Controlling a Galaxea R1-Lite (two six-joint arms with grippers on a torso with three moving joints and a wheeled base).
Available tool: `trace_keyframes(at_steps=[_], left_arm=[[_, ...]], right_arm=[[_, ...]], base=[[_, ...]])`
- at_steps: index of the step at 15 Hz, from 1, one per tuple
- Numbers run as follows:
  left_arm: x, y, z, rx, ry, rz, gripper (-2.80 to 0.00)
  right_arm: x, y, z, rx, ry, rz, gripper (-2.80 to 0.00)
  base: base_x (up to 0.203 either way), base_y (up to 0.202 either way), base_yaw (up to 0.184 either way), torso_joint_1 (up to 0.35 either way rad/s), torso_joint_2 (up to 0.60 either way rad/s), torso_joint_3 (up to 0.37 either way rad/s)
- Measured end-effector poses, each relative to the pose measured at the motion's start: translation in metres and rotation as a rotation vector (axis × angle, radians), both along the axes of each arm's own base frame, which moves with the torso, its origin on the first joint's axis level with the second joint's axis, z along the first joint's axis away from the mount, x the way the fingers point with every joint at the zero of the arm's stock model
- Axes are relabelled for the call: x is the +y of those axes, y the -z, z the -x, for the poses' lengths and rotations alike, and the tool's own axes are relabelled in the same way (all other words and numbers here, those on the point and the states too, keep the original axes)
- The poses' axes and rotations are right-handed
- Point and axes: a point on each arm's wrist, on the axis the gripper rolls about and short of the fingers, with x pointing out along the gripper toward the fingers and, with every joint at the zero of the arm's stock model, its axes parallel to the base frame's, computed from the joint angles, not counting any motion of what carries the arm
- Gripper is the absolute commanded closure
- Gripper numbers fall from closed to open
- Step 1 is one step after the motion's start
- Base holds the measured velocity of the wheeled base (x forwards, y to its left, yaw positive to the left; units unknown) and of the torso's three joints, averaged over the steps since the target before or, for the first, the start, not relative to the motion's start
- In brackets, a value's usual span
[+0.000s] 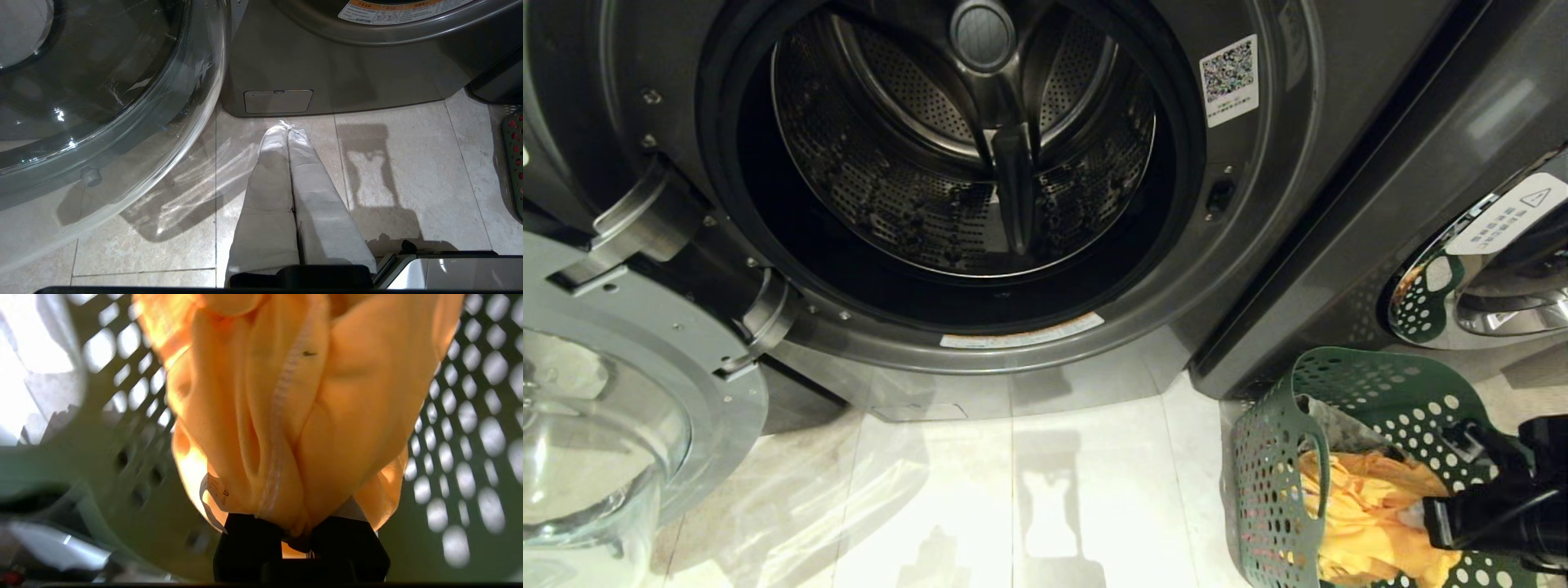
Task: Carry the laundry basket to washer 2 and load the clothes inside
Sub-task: Place the clothes into the washing machine
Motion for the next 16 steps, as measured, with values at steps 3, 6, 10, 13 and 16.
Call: trace_keyframes(at_steps=[3, 6, 10, 13, 16], left_arm=[[0.0, 0.0, 0.0, 0.0, 0.0, 0.0, 0.0], [0.0, 0.0, 0.0, 0.0, 0.0, 0.0, 0.0], [0.0, 0.0, 0.0, 0.0, 0.0, 0.0, 0.0], [0.0, 0.0, 0.0, 0.0, -0.001, 0.0, 0.0], [0.0, 0.0, 0.0, 0.0, -0.001, 0.0, 0.0]], right_arm=[[0.021, -0.026, 0.049, -0.056, 0.036, 0.072, 0.0], [0.036, -0.046, 0.087, -0.154, 0.079, 0.164, 0.0], [0.054, -0.073, 0.122, -0.369, 0.087, 0.266, 0.0], [0.072, -0.101, 0.13, -0.596, -0.067, 0.278, 0.0], [0.093, -0.125, 0.133, -0.755, -0.28, 0.244, 0.0]], base=[[0.0, 0.0, 0.0, 0.0, 0.0, 0.0], [0.0, 0.0, 0.0, 0.0, 0.0, 0.0], [0.0, 0.0, 0.0, 0.0, 0.0, 0.0], [0.0, 0.0, 0.0, 0.0, 0.0, 0.0], [0.0, 0.0, 0.0, 0.0, 0.0, 0.0]])
